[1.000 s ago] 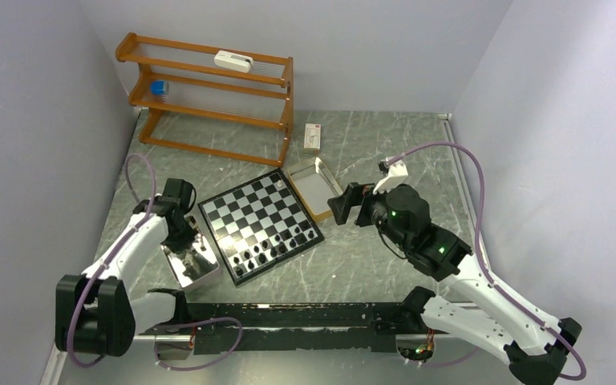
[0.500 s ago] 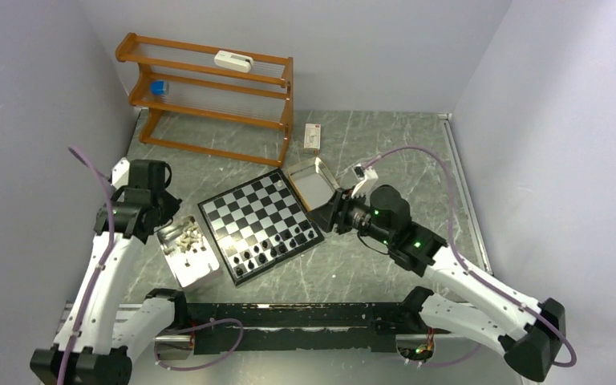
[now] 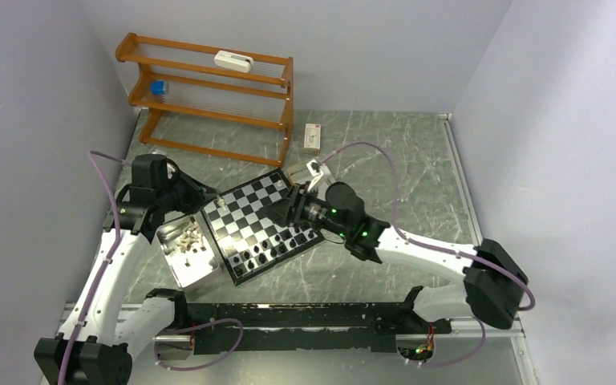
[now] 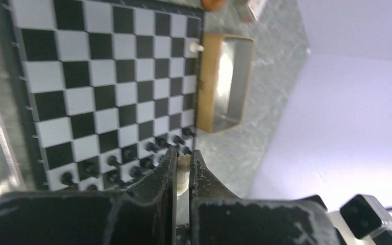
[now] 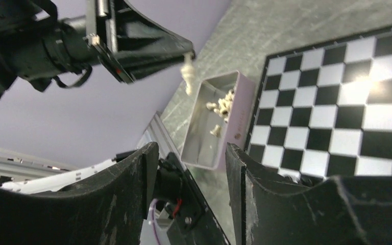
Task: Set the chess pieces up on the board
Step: Place the chess piece on the chessboard.
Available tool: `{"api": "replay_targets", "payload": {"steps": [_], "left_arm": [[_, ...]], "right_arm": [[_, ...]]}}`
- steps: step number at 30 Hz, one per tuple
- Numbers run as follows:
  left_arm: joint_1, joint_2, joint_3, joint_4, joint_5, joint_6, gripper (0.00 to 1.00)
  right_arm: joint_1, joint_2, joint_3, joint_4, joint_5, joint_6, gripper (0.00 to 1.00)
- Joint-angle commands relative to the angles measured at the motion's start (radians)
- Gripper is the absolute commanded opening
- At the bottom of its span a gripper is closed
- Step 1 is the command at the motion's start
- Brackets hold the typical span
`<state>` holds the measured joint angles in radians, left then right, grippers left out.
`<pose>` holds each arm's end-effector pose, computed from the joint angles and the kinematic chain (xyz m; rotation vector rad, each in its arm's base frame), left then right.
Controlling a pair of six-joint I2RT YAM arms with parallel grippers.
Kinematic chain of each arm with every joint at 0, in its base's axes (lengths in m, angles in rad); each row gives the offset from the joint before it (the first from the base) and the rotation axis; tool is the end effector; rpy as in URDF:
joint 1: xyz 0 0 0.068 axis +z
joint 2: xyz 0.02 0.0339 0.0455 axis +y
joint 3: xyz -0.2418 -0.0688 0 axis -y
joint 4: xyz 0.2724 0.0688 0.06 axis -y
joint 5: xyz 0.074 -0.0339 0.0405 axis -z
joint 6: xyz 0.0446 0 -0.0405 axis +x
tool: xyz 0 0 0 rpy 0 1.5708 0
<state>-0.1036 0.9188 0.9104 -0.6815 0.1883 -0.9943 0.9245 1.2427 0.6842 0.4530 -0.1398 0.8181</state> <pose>0.2349 -0.0328 0.2884 -0.9256 2.1839 -0.7737 0.1892 0.2611 0.2365 -0.2188 1.8760 1.3826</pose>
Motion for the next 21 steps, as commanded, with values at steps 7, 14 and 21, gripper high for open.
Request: {"api": "replay_targets", "payload": {"steps": [7,14,21], "left_arm": [[0.003,0.015,-0.044,0.167,0.258,-0.163,0.05],[0.004,0.02,-0.07,0.202,0.274,-0.185,0.05],[0.002,0.016,-0.082,0.204,0.271,-0.189,0.05]], "right_arm": [[0.083,0.272,0.231,0.165,0.099,-0.026,0.59],[0.108,0.318,0.261,0.147,0.114,-0.043,0.58],[0.108,0.333,0.271,0.127,0.1,-0.039,0.53]]}}
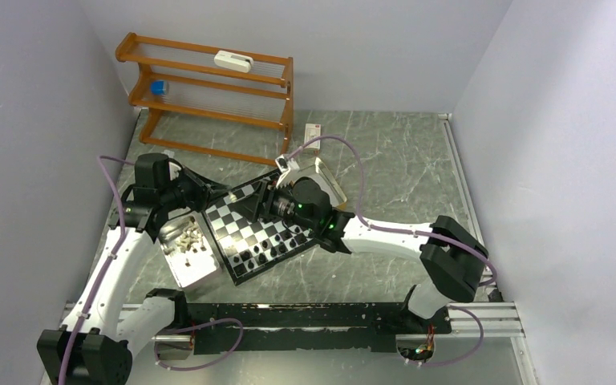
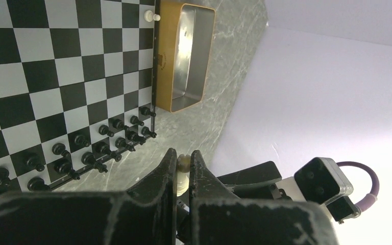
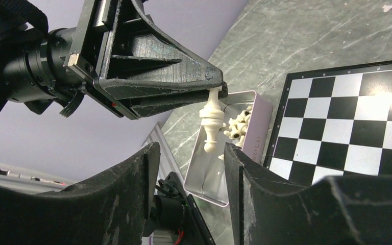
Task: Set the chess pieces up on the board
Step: Place the chess piece on the chessboard.
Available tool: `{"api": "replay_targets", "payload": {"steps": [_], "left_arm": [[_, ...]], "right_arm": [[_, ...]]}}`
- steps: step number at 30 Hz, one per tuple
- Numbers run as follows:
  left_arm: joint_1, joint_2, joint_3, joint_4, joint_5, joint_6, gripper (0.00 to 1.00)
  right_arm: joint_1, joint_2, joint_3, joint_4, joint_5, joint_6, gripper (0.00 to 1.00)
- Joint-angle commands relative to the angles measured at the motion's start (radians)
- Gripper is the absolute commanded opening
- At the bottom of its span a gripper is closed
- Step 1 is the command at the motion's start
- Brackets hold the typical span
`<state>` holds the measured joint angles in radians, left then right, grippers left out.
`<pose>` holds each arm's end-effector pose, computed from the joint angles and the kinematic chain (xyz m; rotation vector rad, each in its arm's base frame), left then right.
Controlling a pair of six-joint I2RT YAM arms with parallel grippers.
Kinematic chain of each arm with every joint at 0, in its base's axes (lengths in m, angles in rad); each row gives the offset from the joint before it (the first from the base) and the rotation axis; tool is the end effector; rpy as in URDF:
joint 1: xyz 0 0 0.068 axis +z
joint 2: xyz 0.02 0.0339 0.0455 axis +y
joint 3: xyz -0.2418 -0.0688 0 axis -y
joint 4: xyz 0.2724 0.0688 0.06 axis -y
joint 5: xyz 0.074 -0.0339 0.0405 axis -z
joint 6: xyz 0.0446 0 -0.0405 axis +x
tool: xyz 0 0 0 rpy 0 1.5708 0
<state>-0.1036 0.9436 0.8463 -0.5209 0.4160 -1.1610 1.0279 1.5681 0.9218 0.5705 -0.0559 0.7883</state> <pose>0.2454 -0.0436 0.2760 -0.9699 2.1704 -1.1229 0.1999 0.3362 0.2302 -0.2691 1.8339 1.3859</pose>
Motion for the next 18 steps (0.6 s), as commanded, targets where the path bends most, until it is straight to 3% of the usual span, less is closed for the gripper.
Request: {"api": "replay_targets", "payload": {"steps": [1,7,12,18], "left_arm": [[0.002,-0.009,-0.024,0.049,0.045,-0.026,0.05],[-0.001,-0.008,-0.036,0.058,0.045,-0.033,0.05],[-0.004,-0.009,-0.028,0.052,0.04,-0.031,0.05],[-0.008,-0.005,-0.024,0.057,0.04,-0.033,0.05]], "right_arm": [[0.004,0.01,0.038,0.002,0.016,-0.012,0.52],[0.004,0.017,0.027,0.023,0.03,-0.008,0.45],[0.01,0.031,0.043,-0.012,0.04,0.002,0.49],[0.012,0.038,0.046,-0.032,0.054,-0.001,0.48]]}}
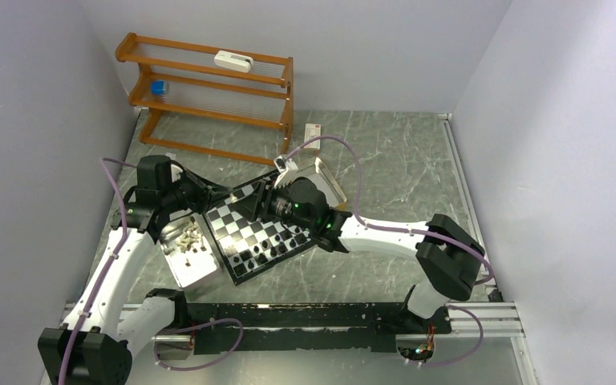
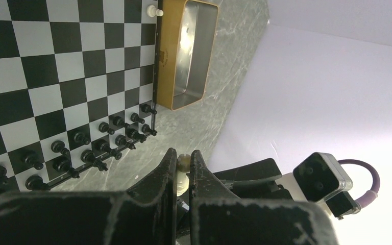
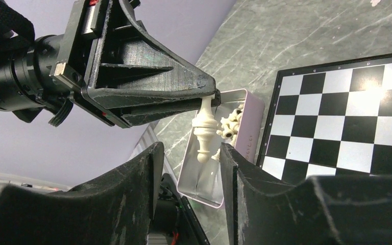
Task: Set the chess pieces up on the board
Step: Place the chess piece on the chessboard.
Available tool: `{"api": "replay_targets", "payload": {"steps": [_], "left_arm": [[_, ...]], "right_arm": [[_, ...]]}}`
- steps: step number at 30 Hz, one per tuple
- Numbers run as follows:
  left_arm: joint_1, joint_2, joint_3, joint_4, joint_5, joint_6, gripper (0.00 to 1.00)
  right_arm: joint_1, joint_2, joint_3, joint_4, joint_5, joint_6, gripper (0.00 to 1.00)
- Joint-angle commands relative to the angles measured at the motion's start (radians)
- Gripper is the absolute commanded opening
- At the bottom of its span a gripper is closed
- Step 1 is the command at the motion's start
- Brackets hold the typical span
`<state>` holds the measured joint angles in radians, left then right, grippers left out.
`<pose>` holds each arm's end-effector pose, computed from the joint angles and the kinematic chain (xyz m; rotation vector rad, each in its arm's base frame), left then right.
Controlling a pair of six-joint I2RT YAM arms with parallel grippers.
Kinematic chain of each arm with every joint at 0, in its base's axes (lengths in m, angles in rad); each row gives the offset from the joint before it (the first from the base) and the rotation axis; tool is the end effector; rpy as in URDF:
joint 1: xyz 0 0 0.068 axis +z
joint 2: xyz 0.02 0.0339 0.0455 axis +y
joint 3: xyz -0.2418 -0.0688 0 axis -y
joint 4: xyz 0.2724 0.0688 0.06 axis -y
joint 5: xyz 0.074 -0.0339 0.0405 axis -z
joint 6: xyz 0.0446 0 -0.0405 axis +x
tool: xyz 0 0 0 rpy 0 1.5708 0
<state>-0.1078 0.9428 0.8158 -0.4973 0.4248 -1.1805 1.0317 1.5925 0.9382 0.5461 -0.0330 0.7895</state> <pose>0.2453 -0.0450 0.2672 -0.9890 2.1772 -1.1408 0.2019 0.3404 0.2243 -0.2551 1.8657 1.3534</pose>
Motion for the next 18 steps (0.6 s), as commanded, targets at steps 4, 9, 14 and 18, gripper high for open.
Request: {"api": "replay_targets", "payload": {"steps": [4,9,14,18], "left_arm": [[-0.007,-0.009,-0.007,0.045,0.035,-0.025,0.05],[-0.01,-0.008,-0.007,0.045,0.03,-0.025,0.05],[-0.01,-0.008,-0.004,0.062,0.013,-0.011,0.05],[-0.012,-0.01,-0.013,0.088,0.0,-0.014,0.05]], "right_arm": [[0.009,0.026,0.037,-0.004,0.022,0.007,0.42],[0.009,0.028,0.034,0.01,0.017,0.016,0.34],[0.01,0.017,0.02,0.008,0.02,0.015,0.13],[0.009,0.005,-0.003,0.011,0.03,0.026,0.0]]}}
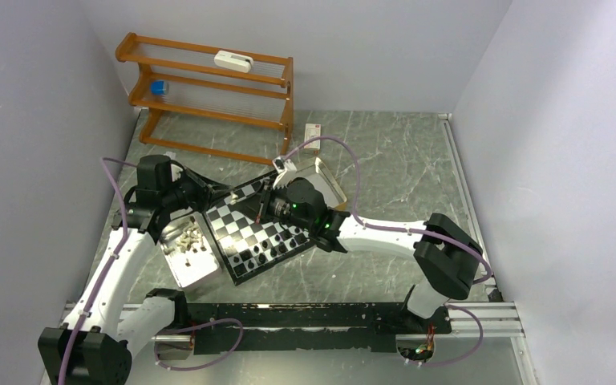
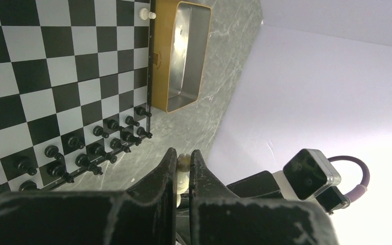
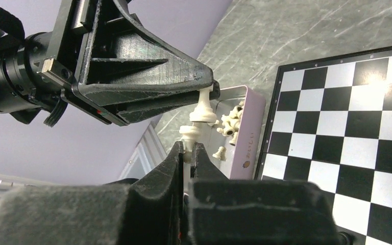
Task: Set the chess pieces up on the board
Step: Place the chess piece on the chessboard.
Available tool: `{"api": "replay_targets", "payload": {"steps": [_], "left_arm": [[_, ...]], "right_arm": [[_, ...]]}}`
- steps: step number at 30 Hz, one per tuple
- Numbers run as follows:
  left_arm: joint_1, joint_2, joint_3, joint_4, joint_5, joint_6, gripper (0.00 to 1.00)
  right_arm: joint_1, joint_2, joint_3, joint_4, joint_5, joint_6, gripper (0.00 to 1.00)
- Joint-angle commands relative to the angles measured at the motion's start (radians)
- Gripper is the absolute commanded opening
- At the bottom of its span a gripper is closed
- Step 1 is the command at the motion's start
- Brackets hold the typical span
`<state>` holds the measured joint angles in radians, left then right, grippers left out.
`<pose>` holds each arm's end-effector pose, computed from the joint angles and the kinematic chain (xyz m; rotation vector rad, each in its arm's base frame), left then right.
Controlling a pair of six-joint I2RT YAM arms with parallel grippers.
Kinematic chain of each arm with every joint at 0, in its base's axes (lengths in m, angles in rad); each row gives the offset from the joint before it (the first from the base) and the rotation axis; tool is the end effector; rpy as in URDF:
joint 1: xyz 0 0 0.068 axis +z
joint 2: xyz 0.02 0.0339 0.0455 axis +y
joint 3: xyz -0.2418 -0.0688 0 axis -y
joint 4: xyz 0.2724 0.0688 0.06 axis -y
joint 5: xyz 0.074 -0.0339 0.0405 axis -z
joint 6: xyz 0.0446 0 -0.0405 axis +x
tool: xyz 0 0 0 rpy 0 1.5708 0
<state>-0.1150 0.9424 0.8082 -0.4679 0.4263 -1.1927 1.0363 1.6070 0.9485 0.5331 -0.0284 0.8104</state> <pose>0.2465 -0.0470 0.2672 -0.9796 2.1619 -1.1598 0.2019 0.3436 0.2211 -0.2385 1.8909 1.3568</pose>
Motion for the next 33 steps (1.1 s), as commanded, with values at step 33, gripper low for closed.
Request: {"api": "replay_targets", "payload": {"steps": [33], "left_arm": [[-0.314,0.46,-0.079,1.069,-0.294,0.834,0.05]], "right_arm": [[-0.007,-0.735,-0.259,-0.439,0.399,-0.246,0.0]]}}
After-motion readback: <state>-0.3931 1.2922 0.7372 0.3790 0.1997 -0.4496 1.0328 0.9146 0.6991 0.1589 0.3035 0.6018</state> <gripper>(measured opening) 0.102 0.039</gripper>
